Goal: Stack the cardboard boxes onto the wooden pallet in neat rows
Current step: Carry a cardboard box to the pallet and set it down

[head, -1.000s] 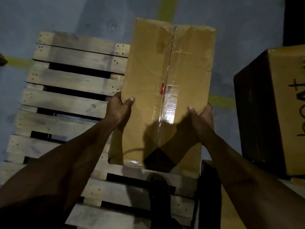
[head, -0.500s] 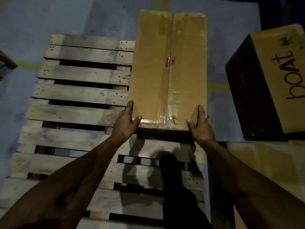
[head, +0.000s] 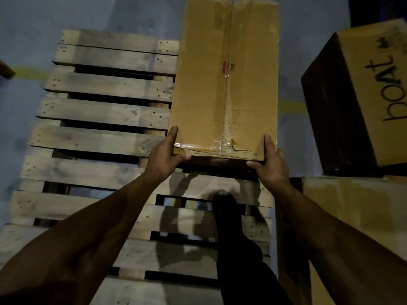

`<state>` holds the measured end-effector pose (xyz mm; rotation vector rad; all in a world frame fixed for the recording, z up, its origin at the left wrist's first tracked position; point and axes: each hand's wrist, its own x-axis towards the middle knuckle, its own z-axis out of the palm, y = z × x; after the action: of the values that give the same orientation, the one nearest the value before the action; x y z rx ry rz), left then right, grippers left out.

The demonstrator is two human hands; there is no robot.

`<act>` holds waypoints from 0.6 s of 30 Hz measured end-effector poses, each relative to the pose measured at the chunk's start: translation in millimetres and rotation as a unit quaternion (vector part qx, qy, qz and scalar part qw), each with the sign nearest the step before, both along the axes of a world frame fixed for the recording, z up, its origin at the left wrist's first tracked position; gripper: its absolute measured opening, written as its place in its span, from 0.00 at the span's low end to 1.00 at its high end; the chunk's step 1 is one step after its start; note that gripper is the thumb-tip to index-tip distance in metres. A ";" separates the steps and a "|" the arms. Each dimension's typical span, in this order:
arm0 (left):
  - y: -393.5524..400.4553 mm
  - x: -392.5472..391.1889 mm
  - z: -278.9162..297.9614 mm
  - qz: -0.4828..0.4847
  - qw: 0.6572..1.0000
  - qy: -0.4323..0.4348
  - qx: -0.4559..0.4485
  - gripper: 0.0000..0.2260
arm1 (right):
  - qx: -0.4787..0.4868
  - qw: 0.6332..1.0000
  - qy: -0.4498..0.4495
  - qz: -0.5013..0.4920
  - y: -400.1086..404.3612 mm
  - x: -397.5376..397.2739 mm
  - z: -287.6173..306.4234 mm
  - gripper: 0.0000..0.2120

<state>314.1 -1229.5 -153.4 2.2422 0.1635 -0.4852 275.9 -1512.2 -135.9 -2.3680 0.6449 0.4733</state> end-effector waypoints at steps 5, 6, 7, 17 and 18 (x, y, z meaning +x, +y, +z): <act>1.3 -6.5 2.4 0.000 1.000 -0.006 0.011 0.44 | 0.012 1.000 -0.012 -0.009 1.5 -6.4 -1.7 0.45; 2.7 -8.8 2.3 -0.003 1.000 -0.003 0.014 0.44 | 0.015 1.000 -0.011 -0.009 2.3 -8.9 -2.0 0.45; 3.6 -11.1 2.9 -0.004 1.000 -0.001 0.013 0.44 | 0.015 1.000 -0.009 -0.009 2.6 -11.6 -2.7 0.45; 4.6 -31.5 4.6 0.004 1.000 0.008 0.016 0.44 | 0.013 1.000 0.008 0.008 3.7 -28.5 1.5 0.46; 4.6 -32.3 5.6 0.004 1.000 0.011 0.016 0.44 | 0.014 1.000 0.011 0.011 3.7 -29.3 2.6 0.45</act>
<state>281.8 -1224.9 -147.9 2.2673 0.1914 -0.5060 246.5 -1508.5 -133.3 -2.3489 0.6183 0.5155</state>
